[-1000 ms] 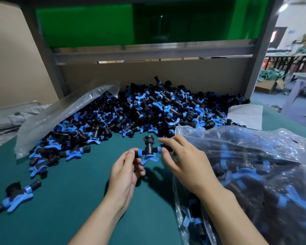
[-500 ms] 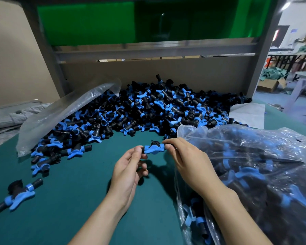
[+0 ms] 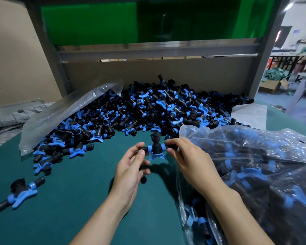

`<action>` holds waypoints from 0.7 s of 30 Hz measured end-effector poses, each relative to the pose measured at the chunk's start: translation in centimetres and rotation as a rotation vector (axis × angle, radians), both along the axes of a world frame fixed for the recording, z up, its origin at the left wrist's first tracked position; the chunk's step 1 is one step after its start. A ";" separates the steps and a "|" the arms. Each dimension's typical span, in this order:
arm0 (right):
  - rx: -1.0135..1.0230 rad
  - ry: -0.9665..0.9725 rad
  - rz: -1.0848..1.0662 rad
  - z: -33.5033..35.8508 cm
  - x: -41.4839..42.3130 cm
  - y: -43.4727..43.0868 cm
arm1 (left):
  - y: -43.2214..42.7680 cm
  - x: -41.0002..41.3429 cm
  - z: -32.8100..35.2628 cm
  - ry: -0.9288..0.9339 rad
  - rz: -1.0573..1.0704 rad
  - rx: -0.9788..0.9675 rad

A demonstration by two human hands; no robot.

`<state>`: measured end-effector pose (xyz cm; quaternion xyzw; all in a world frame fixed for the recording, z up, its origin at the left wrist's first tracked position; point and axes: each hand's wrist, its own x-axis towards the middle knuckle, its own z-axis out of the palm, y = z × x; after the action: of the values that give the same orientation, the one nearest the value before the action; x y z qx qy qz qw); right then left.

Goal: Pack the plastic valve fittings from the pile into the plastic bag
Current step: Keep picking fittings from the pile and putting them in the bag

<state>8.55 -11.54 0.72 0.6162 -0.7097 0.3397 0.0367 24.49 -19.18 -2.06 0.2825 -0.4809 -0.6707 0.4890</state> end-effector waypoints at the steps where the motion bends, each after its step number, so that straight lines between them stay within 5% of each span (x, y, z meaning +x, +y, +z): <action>1: 0.003 0.004 -0.003 0.0 -0.1 0.0 | 0.0 0.0 0.0 -0.005 0.006 -0.003; 21: -0.019 -0.003 -0.012 0.0 0.0 0.0 | -0.1 0.1 -0.4 -0.022 0.001 -0.033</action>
<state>8.51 -11.55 0.69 0.6110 -0.7101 0.3472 0.0434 24.54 -19.30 -2.45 0.2820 -0.4970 -0.6592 0.4888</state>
